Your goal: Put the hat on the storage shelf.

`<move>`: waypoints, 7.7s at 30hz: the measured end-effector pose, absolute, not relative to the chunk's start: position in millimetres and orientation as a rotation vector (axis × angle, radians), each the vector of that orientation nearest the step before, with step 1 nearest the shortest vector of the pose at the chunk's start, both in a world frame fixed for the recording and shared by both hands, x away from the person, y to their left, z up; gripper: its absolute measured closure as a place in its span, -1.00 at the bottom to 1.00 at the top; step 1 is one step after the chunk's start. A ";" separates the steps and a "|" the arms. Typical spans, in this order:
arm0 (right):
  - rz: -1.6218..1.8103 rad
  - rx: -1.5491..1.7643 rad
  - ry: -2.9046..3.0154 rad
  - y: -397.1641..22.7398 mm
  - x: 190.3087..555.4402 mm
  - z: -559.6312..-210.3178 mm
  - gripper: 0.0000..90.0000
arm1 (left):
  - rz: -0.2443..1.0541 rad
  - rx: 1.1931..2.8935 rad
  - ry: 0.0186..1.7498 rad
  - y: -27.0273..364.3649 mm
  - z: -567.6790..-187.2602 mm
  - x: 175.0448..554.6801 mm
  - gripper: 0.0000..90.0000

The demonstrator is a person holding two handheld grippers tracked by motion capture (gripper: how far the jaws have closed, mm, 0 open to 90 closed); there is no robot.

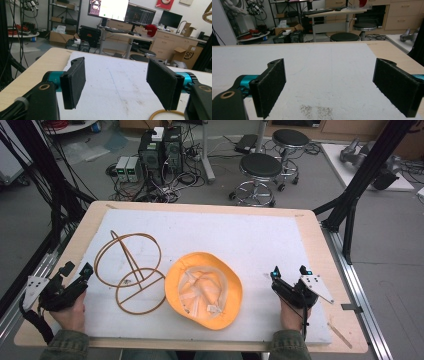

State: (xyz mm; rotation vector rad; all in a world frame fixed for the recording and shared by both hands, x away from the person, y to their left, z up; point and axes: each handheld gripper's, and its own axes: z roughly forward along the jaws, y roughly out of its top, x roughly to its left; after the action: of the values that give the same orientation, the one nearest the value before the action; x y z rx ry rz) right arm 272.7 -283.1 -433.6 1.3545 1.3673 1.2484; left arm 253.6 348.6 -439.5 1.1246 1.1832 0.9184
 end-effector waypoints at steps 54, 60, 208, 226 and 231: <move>1.572 1.027 1.868 -205.1 319.8 -370.2 -0.78 | 0.892 1.137 1.172 344.6 -438.8 254.5 -0.32; 1.555 1.028 1.954 -197.4 324.6 -376.5 -0.78 | 0.887 1.141 1.168 343.4 -438.9 254.7 -0.32; 1.866 0.580 1.684 -26.3 383.2 -234.4 0.92 | 0.858 1.074 1.171 353.5 -440.8 254.4 -0.30; 1.952 0.245 1.806 13.3 295.3 -237.3 0.92 | 0.855 1.074 1.177 354.3 -440.8 253.7 -0.30; 1.970 0.220 1.860 11.3 283.0 -247.6 0.91 | 0.857 1.072 1.179 354.5 -441.0 253.8 -0.30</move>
State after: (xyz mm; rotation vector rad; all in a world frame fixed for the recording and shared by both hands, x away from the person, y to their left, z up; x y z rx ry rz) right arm 283.0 11.3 -247.6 0.2201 1.8598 1.9704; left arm 253.8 354.5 -441.0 1.0723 1.1785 0.8568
